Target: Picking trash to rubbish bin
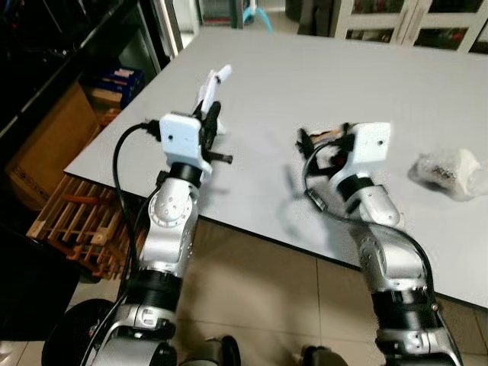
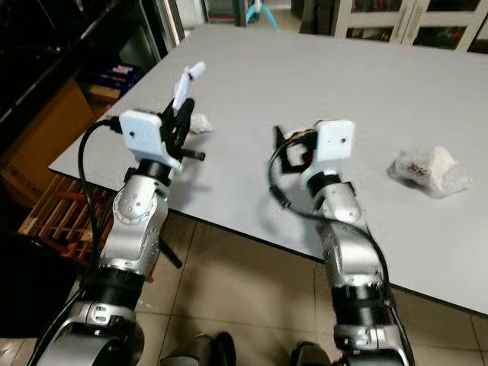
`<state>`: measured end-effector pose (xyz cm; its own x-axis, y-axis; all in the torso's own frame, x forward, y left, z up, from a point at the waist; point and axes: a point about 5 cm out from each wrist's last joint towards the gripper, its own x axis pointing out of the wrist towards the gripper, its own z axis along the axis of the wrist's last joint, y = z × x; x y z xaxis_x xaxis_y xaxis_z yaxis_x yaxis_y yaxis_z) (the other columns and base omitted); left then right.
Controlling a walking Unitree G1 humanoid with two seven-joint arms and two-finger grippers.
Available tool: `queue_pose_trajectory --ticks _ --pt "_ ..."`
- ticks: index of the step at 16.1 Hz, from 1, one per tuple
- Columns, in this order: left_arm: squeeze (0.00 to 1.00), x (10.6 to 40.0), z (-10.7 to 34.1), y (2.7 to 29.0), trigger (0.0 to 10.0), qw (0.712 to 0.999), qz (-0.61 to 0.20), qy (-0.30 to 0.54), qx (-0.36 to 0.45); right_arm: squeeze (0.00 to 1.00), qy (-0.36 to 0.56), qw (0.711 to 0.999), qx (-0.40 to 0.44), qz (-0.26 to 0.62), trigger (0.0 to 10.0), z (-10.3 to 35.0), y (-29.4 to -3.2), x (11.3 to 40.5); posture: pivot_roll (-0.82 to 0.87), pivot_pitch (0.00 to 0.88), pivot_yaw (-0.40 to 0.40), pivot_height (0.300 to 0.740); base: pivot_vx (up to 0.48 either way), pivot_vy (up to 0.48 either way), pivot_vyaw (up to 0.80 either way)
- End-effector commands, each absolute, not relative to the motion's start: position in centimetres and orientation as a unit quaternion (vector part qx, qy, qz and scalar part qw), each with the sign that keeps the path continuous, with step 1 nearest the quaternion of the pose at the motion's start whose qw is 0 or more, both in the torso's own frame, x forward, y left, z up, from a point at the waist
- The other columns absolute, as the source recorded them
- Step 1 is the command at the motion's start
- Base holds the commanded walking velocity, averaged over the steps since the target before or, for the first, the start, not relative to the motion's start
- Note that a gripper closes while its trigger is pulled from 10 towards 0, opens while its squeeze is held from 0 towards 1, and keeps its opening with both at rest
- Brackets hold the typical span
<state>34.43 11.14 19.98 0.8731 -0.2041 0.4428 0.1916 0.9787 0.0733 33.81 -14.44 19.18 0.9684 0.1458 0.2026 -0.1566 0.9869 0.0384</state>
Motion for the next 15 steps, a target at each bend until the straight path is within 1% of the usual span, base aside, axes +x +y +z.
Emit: queue_pose_trajectory --ticks 1,2,5,8,11,15 --pt "0.0 34.1 19.1 12.0 10.0 0.974 -0.078 -0.211 0.028 0.0 -0.113 0.993 0.032 0.025 10.0 19.4 -15.6 34.2 -0.09 0.086 0.108 0.74 0.0 0.0 0.0" --pt "0.0 34.1 18.3 12.3 10.0 0.978 -0.068 -0.197 0.029 0.0 -0.113 0.993 0.033 0.007 10.0 19.3 -16.0 34.3 -0.09 0.081 0.103 0.74 0.0 0.0 0.0" --pt "0.0 34.1 17.7 12.1 10.0 0.98 -0.061 -0.185 0.03 0.0 -0.112 0.993 0.022 -0.01 10.0 18.9 -16.3 34.3 -0.09 0.076 0.096 0.74 0.0 0.0 0.0" --pt "0.0 34.2 16.8 11.8 10.0 0.984 -0.053 -0.168 0.031 0.0 -0.099 0.994 0.032 -0.012 10.0 17.9 -15.9 34.3 -0.09 0.071 0.087 0.74 0.0 0.0 0.0" --pt "0.0 33.8 15.8 11.1 10.0 0.986 -0.063 -0.153 0.026 0.0 -0.085 0.996 0.04 -0.009 10.0 17.0 -15.3 34.3 -0.08 0.062 0.082 0.74 0.0 0.0 0.0" --pt "0.0 33.6 15.4 10.4 10.0 0.986 -0.065 -0.15 0.017 0.0 -0.074 0.996 0.046 -0.007 10.0 16.2 -14.9 34.3 -0.08 0.046 0.069 0.74 0.0 0.0 0.0"
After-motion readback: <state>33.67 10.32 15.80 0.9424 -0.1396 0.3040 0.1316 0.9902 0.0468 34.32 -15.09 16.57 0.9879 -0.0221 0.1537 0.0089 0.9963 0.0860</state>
